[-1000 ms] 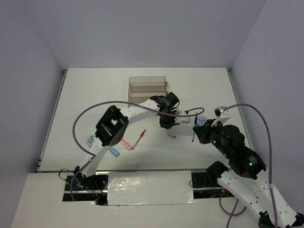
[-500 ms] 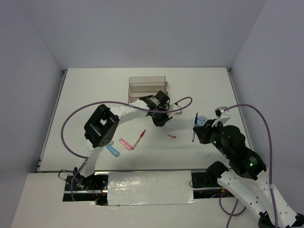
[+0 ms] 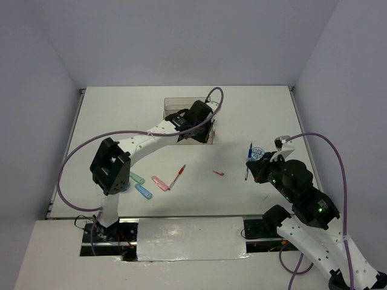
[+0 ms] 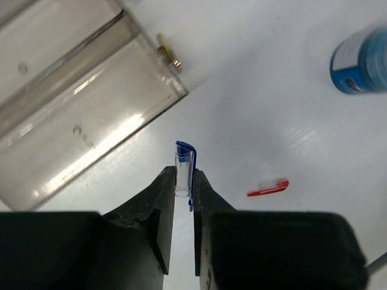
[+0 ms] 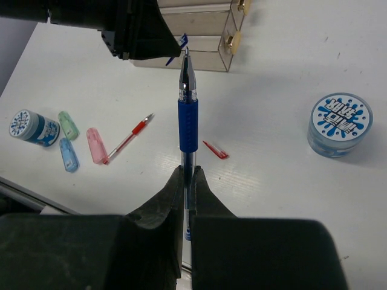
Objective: Sort the stationery into containers
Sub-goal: Close the pen cap on the pen.
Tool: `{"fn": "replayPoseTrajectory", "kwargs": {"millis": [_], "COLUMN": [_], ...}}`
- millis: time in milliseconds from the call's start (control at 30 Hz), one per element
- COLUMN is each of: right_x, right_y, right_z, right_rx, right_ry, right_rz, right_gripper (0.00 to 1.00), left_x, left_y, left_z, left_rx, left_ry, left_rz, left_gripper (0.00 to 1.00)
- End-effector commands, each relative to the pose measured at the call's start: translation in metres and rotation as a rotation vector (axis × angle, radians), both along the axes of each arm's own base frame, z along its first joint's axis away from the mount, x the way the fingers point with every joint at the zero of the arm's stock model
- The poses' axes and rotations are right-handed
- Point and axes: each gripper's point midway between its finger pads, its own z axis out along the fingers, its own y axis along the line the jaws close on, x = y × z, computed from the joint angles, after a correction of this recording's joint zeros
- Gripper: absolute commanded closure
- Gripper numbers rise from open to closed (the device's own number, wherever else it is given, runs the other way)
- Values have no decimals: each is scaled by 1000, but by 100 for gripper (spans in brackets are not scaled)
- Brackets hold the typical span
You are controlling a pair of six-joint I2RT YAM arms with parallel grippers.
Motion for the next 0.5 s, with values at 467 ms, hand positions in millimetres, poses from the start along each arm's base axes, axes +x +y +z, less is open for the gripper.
{"fn": "replayPoseTrajectory", "kwargs": {"millis": [467], "right_x": [3], "right_y": [7], "right_z": [9], "right_rx": [15], "right_ry": [-28], "right_rz": [25], "right_gripper": [100], "left_x": [-38], "left_y": [77], "left_z": [-19], "left_rx": [-87], "left_ry": [105], "left_rz": [675], "left_gripper": [100]}}
